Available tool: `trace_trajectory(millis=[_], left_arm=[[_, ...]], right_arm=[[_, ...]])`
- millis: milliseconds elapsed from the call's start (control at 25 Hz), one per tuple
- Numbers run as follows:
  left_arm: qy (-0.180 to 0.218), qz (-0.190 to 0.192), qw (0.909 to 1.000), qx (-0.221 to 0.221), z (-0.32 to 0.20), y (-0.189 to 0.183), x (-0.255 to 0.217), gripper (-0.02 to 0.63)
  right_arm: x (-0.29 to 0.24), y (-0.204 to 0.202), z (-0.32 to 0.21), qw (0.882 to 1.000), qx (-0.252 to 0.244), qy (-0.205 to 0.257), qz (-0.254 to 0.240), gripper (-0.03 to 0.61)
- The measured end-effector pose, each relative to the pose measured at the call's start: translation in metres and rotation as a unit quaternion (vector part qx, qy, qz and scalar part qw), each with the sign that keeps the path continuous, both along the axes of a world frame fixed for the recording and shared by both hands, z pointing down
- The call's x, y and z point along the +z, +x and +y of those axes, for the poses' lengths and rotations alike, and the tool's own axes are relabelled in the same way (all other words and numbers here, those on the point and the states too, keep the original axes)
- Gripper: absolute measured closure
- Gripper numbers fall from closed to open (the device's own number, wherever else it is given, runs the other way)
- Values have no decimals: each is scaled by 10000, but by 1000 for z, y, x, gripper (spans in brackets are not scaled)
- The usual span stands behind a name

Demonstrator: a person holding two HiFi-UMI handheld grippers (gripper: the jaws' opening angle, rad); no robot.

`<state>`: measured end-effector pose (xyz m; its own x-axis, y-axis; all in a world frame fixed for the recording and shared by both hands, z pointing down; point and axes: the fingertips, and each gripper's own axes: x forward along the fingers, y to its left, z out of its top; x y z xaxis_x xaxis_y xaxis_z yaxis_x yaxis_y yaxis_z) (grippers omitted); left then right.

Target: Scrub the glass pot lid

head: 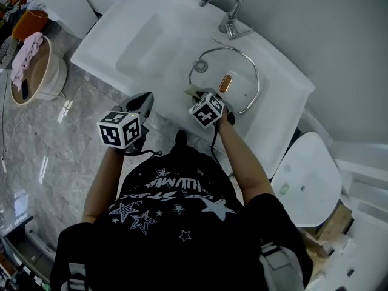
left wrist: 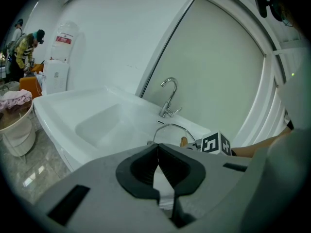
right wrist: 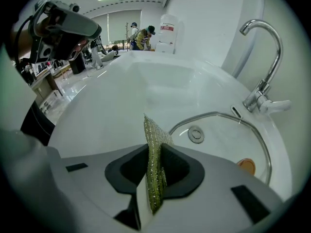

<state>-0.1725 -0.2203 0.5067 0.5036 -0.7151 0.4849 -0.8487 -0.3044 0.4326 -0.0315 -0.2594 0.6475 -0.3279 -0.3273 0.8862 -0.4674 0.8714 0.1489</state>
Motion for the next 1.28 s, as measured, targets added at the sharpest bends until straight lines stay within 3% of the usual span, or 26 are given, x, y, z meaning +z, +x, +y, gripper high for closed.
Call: trace_trajectory(millis=[80, 200, 400, 840, 1280], left_arm=[[20, 5, 10000, 11, -1, 0, -1, 604], [40, 2, 10000, 14, -2, 0, -3, 604], [-2, 2, 10000, 19, -4, 4, -1, 604], [-33, -65, 9997, 237, -3, 21, 2, 604], [-56, -16, 9991, 430, 1, 39, 5, 604]], right_arm=[[-5, -2, 1, 9999, 69, 42, -110, 507], [-27, -5, -4, 9958, 524, 114, -748, 509], [-29, 1, -15, 9746, 1447, -305, -1682, 509], [-12, 57, -13, 9526, 2373, -503, -1834, 511], [-16, 106, -3, 9427, 2851, -366, -1692, 511]])
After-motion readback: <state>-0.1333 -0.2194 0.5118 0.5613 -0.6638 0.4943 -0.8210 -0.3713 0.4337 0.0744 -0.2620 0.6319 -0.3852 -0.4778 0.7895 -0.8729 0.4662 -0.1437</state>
